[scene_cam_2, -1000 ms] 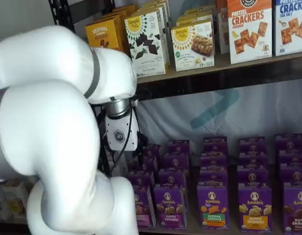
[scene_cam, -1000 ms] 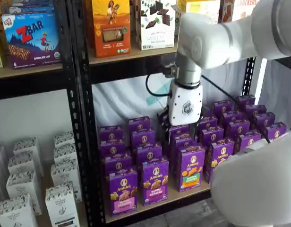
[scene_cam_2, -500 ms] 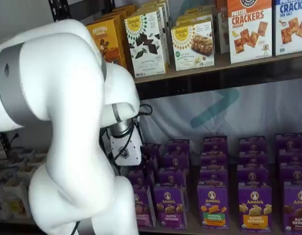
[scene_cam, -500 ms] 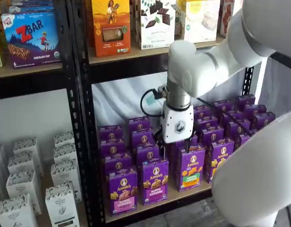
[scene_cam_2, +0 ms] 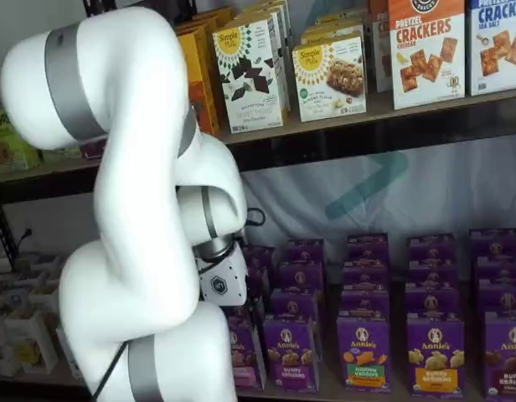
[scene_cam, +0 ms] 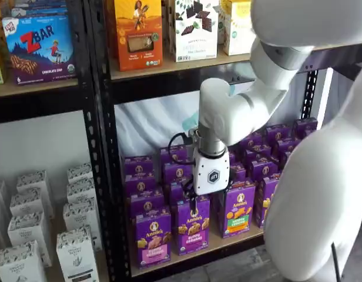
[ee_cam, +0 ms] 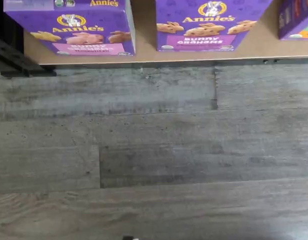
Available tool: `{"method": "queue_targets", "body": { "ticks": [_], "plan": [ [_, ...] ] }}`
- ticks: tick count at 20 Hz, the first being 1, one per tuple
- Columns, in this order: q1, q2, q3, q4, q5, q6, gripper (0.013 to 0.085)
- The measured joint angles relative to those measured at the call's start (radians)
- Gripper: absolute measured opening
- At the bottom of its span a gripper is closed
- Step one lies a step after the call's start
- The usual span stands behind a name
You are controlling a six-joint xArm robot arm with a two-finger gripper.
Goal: Pick up the purple box with a pink patch in the middle, on the bottom shelf, the first box from the left
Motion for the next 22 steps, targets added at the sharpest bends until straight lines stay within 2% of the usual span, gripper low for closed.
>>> {"method": "queue_targets", "body": {
  "ticks": [2,6,16,18,19,22],
  "plan": [
    [0.001,0.049,-0.015,0.009,-0.034,-0.007,0.085],
    [0.008,0.149,-0.055,0.056,-0.084,-0.043,0.085],
    [0.052,0.363,-0.157,0.098,-0.2,-0.041,0.085],
    [0.068,0.402,-0.184,0.138,-0.209,-0.064,0.085],
    [0.075,0.42,-0.195,0.141,-0.22,-0.06,0.085],
    [0.087,0.467,-0.225,0.102,-0.246,-0.011,0.085]
  ]
}}
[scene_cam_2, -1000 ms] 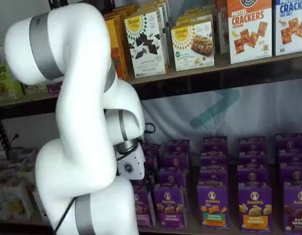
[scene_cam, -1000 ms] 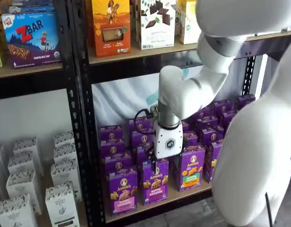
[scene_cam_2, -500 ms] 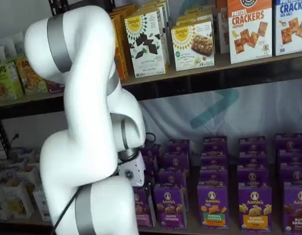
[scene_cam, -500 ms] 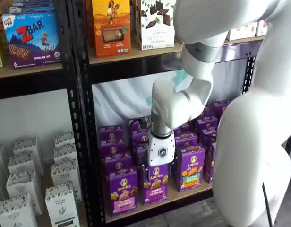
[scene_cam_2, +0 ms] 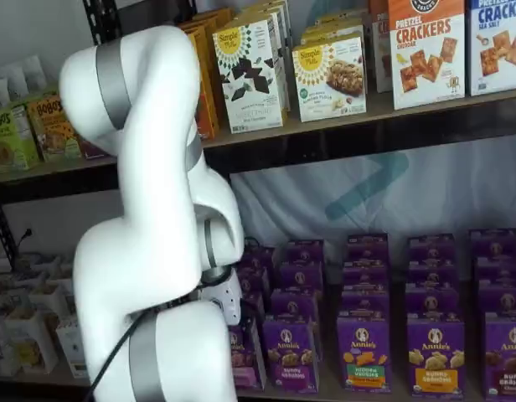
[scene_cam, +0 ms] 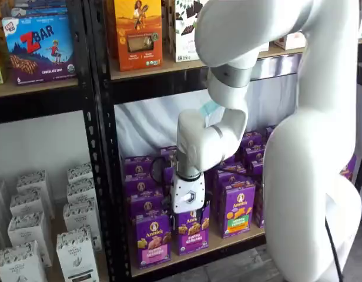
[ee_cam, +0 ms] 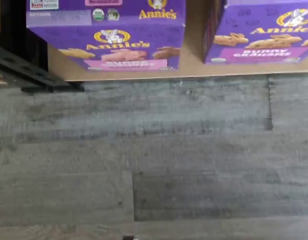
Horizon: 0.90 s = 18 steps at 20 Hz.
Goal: Pick up the purple box with a pink patch in the middle, on the bottom shelf, the first box from the left
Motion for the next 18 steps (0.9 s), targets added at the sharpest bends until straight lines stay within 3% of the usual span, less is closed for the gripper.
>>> {"method": "queue_targets", "body": {
  "ticks": [3,8,16,18],
  "plan": [
    [0.008,0.041,-0.033,-0.033,-0.014,0.04,0.085],
    [0.014,0.11,-0.105,-0.127,-0.002,0.137,0.085],
    [0.012,0.216,-0.23,-0.197,0.027,0.202,0.085],
    [0.007,0.238,-0.257,-0.197,0.031,0.196,0.085]
  ]
}}
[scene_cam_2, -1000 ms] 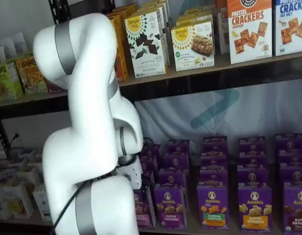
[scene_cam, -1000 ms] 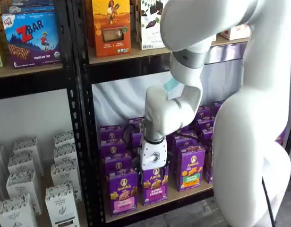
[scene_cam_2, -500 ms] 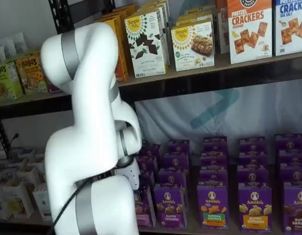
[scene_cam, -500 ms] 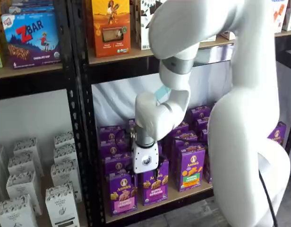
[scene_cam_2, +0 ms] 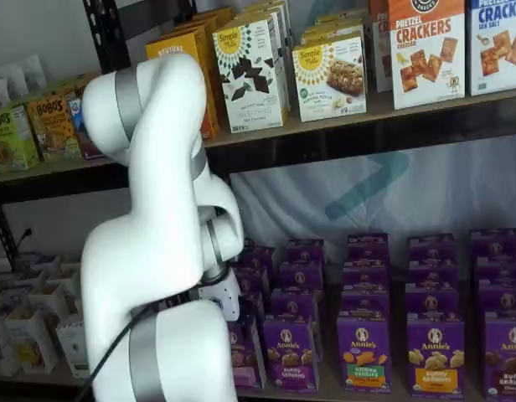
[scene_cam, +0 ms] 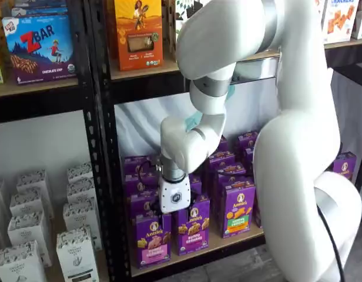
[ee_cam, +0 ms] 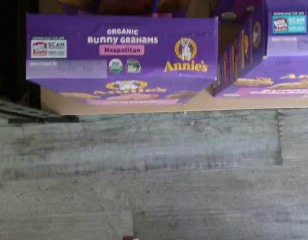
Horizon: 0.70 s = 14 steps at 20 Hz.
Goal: Pick up the purple box with a pink patch in the middle, on the bottom shelf, the first box from the left
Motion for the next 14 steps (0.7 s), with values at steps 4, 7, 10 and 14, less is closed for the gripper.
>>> {"method": "queue_targets", "body": {
  "ticks": [4,7,10,14],
  "plan": [
    [-0.013,0.043,-0.049,0.035,-0.003,-0.046,0.085],
    [-0.024,0.075,-0.087,0.073,-0.022,-0.095,0.085],
    [-0.032,0.109,-0.137,0.113,-0.018,-0.142,0.085],
    [-0.036,0.156,-0.21,0.16,-0.001,-0.191,0.085]
  ]
}}
